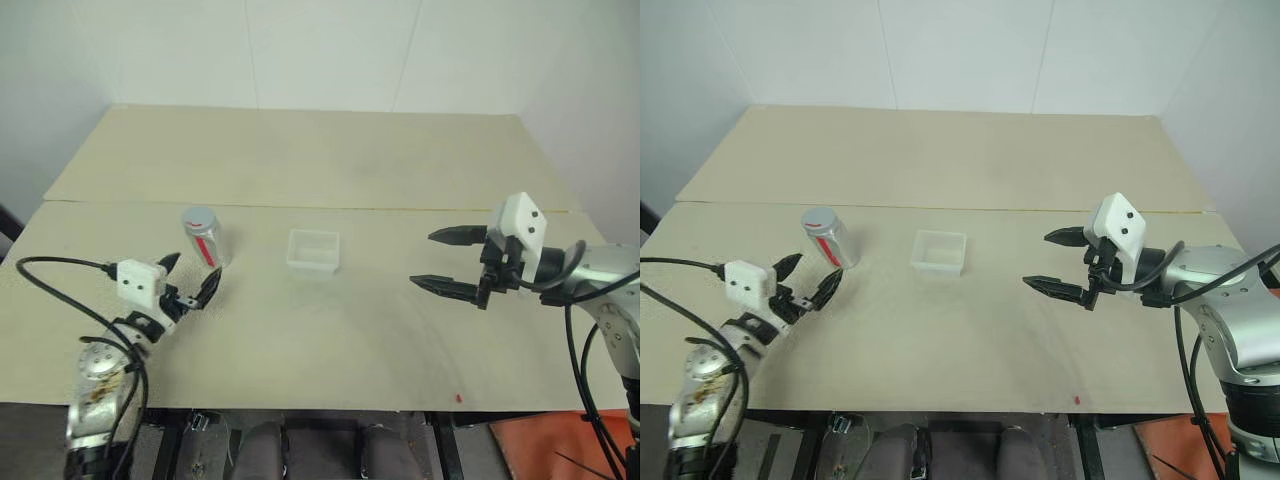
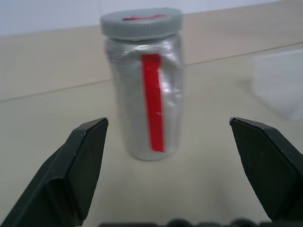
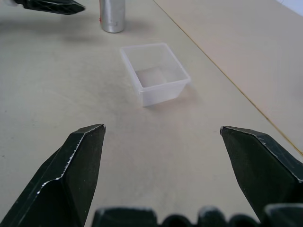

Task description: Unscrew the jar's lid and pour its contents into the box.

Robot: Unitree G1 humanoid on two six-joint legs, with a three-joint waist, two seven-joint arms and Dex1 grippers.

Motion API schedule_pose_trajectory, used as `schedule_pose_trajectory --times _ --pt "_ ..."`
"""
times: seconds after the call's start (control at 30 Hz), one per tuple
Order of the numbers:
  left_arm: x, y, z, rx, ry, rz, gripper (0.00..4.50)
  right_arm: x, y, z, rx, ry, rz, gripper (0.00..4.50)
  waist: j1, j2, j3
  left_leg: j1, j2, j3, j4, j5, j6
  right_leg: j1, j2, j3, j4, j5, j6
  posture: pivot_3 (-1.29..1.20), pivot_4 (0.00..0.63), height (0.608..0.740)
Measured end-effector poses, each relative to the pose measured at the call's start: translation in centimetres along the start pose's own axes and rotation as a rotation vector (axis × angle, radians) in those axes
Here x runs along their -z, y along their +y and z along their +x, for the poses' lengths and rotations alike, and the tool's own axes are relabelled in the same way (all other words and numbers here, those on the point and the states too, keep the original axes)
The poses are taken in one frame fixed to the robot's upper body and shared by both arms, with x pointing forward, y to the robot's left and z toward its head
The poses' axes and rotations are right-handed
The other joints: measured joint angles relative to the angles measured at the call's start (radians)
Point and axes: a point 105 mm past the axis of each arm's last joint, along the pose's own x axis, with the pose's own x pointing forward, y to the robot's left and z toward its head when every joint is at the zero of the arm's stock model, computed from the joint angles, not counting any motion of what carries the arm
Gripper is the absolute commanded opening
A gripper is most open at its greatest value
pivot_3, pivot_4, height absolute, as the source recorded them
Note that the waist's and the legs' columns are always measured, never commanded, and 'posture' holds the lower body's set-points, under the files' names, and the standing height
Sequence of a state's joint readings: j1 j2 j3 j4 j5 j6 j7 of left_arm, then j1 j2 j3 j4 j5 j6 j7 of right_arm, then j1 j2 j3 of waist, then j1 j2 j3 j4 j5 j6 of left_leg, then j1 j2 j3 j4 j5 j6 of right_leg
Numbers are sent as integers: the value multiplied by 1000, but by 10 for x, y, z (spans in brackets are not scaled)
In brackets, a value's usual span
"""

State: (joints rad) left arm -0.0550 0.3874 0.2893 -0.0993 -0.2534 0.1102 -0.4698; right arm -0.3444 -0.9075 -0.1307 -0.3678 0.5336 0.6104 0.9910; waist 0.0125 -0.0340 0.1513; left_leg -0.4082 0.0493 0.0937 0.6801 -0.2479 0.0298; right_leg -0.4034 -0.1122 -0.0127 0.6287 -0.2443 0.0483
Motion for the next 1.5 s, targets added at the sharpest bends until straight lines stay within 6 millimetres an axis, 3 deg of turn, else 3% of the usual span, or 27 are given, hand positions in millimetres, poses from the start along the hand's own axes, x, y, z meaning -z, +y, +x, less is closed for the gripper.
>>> schedule_pose_trajectory --times 0.2,0.6,0.77,1.47,1.5 --pt "5 -5 16 -60 -21 47 4453 -4 3 0 -8 -1 -21 4500 0 0 0 -1 0 0 0 0 0 -1 0 0 -1 0 0 0 150 740" --pt "18 1 32 -160 -2 21 4453 -8 7 -1 -15 2 -53 4500 0 0 0 -1 0 0 0 0 0 0 0 0 -1 0 0 0 150 740" --pt "25 -7 37 -153 13 -9 4453 -10 10 -2 -20 -2 -64 4500 0 0 0 0 0 -1 0 0 0 0 0 -1 0 0 0 0 150 740" --pt "12 -16 63 -172 -36 -39 4453 -12 11 -2 -25 -17 -61 4500 -1 0 0 0 0 -1 0 0 0 0 0 -1 0 0 1 0 150 740" --pt "12 -15 63 -174 -31 -41 4048 -12 12 -2 -26 -17 -61 4500 -1 0 0 0 0 -1 0 0 0 0 0 -1 0 0 1 0 150 740"
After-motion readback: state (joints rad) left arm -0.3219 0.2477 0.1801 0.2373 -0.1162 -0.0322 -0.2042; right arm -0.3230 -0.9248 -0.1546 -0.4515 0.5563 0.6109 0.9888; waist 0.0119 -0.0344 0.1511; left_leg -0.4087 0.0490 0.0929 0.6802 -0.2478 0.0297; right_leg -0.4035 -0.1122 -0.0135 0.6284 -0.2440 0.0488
